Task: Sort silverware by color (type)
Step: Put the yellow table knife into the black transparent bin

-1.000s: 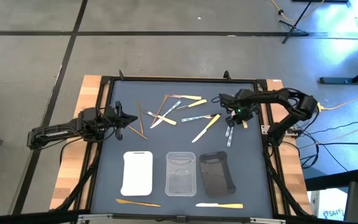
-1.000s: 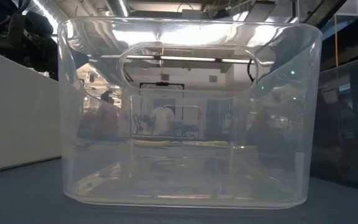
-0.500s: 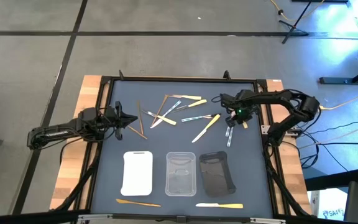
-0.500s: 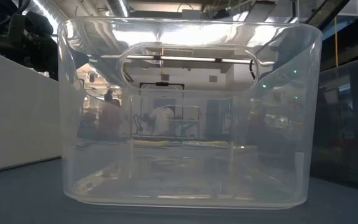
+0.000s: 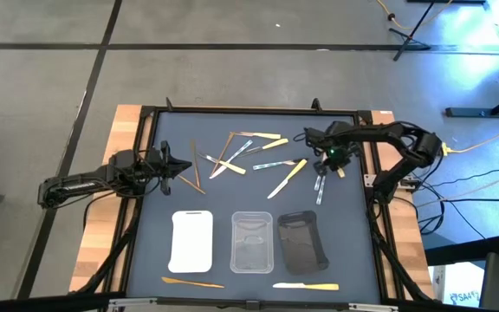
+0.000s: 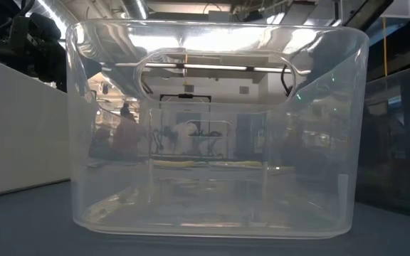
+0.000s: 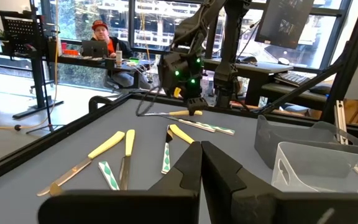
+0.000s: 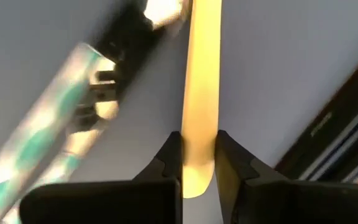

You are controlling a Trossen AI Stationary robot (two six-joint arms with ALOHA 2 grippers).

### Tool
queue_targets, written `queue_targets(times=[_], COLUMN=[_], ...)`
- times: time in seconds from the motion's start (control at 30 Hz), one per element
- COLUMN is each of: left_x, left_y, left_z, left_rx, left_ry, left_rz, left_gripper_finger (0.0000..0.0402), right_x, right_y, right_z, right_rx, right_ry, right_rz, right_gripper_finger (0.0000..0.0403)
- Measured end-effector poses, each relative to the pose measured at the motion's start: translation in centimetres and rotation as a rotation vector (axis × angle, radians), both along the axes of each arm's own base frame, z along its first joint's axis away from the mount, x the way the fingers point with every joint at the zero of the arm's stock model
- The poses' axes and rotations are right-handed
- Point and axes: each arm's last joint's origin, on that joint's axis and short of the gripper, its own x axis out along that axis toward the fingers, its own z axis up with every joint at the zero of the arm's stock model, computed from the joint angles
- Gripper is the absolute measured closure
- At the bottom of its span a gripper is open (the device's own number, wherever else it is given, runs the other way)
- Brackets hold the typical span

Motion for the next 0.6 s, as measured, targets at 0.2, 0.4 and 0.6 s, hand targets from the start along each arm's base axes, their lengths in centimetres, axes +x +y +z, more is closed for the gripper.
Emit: queue_targets(times=[0.2, 0.4, 0.6], left_x=[0.0, 0.0, 0.0], left_y=[0.0, 0.0, 0.0], left_z=[0.0, 0.0, 0.0], left_rx=[0.0, 0.0, 0.0], left_ry=[0.0, 0.0, 0.0], left_rz=[0.0, 0.0, 0.0], left_gripper_finger=[0.0398, 0.0398, 0.0398], right_x=[0.7, 1.3, 2.8], right_y=[-0.4, -0.7, -0.2], right_z=[1.5, 3.5, 6.1], right_rx=[0.018, 0.036, 0.024], right_ry=[-0.01, 0.007, -0.004], right_rz=[0.02, 0.046, 0.108], right_gripper_finger=[0.0368, 0.0369, 0.0369])
